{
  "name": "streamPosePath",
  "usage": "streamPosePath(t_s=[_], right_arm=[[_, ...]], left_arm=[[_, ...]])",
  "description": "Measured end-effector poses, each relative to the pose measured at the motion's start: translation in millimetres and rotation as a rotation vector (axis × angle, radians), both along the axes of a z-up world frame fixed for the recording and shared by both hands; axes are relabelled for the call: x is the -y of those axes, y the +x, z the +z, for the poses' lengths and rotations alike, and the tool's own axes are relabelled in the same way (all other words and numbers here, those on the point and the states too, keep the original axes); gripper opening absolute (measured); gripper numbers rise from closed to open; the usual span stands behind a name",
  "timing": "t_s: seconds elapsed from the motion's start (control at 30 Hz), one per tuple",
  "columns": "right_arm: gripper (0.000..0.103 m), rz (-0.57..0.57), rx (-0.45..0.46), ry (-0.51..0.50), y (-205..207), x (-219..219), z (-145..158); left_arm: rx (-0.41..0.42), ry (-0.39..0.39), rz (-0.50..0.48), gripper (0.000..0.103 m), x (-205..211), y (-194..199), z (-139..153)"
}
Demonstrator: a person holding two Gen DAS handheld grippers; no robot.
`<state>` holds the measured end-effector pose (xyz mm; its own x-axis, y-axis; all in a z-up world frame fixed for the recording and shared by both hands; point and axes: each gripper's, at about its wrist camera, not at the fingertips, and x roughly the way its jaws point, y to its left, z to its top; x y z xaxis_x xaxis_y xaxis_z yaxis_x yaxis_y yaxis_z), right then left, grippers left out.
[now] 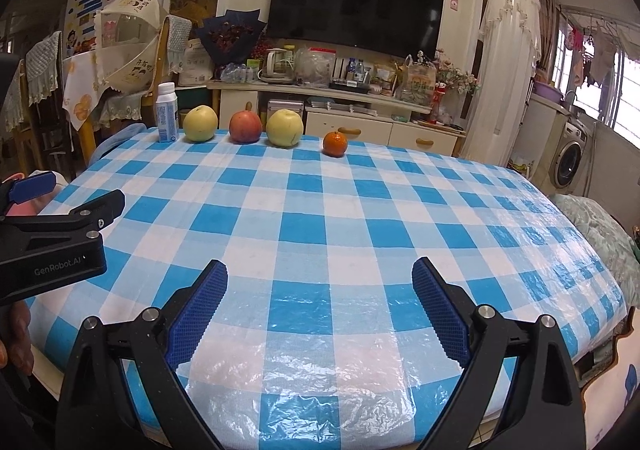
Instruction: Collect trash
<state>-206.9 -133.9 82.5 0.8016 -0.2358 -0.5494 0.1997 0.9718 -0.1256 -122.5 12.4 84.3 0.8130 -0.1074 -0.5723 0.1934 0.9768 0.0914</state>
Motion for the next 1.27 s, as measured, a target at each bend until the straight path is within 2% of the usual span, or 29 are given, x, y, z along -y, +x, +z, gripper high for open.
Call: streamPosePath(t_s=[0.37,0.87,1.07,1.27], right_arm=[[0.093,-0.004,-0.004,0.021,4,5,-3],[0.093,0.015,-0.008,0.082,15,15,-5],[0.094,-0.01,-0.07,0.158,44,33,-18],[0.094,-0.02,-0.23,0.208,94,47,-49]], left_arm=[[-0.009,-0.007,-0.006,0.099,1,4,-2],[0.0,0.031,-0.004,0.099,10,15,-11],[-0.126,0.052,0.024,0.099,17,52,-30],[-0.235,0.057,0.066,0.099,25,85,-57]])
